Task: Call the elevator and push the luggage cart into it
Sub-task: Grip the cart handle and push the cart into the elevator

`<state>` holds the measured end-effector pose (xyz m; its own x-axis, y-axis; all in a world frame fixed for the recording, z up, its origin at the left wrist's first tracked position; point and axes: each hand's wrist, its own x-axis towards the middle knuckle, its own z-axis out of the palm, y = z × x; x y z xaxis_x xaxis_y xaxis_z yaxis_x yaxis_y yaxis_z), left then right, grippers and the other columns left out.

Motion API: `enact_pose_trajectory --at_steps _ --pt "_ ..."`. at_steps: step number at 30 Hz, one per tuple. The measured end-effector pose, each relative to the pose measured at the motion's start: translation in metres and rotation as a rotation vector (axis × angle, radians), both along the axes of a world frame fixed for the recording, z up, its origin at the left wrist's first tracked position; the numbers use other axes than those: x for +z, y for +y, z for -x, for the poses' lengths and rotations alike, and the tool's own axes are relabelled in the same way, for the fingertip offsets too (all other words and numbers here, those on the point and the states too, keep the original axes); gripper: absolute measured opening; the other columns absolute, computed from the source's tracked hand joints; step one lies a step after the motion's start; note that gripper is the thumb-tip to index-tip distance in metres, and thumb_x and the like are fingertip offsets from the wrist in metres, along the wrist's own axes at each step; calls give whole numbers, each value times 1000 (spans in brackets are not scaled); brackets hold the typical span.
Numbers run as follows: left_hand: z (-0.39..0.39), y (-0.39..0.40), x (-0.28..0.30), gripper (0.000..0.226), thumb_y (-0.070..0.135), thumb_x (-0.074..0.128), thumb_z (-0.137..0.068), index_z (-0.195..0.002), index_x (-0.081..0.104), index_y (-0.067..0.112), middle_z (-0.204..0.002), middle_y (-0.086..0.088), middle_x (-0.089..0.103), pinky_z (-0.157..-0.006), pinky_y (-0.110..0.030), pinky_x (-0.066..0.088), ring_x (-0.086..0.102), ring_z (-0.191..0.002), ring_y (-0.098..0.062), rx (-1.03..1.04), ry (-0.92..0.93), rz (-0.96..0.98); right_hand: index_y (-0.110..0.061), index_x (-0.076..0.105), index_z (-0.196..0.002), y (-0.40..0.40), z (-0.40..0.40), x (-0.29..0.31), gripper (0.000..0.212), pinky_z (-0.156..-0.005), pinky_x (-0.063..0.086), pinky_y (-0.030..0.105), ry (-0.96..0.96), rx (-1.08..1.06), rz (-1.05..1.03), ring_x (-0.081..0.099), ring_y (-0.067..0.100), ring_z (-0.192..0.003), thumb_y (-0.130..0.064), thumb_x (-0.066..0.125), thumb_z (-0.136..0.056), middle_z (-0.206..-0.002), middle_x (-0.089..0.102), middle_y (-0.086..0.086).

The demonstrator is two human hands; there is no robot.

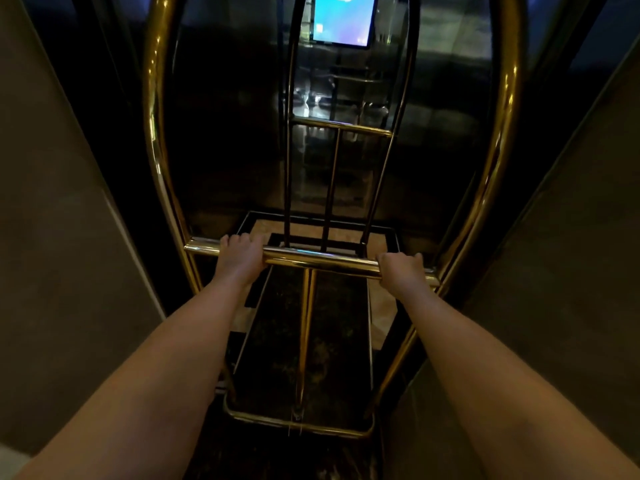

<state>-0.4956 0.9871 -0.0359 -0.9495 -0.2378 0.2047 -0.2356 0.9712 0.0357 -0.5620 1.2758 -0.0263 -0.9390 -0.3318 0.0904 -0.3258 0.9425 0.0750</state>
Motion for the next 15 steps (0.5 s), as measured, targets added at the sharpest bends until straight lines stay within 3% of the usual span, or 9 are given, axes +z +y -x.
enact_pose_trajectory --at_steps 7,15 --pt "52 -5 5 55 37 64 -86 -131 41 14 -124 -13 53 -108 -47 28 47 -119 -32 18 -35 -34 -26 56 -93 -8 56 1 22 -98 36 49 5 2 1 49 16 -70 -12 68 -81 -73 51 -7" --pt "100 -26 4 50 38 63 -85 -127 44 21 -125 -10 50 -109 -47 25 44 -119 -31 -52 -31 -51 -28 56 -99 -23 107 -3 26 -85 42 42 31 -66 -12 50 15 -71 -14 69 -81 -79 53 -6"
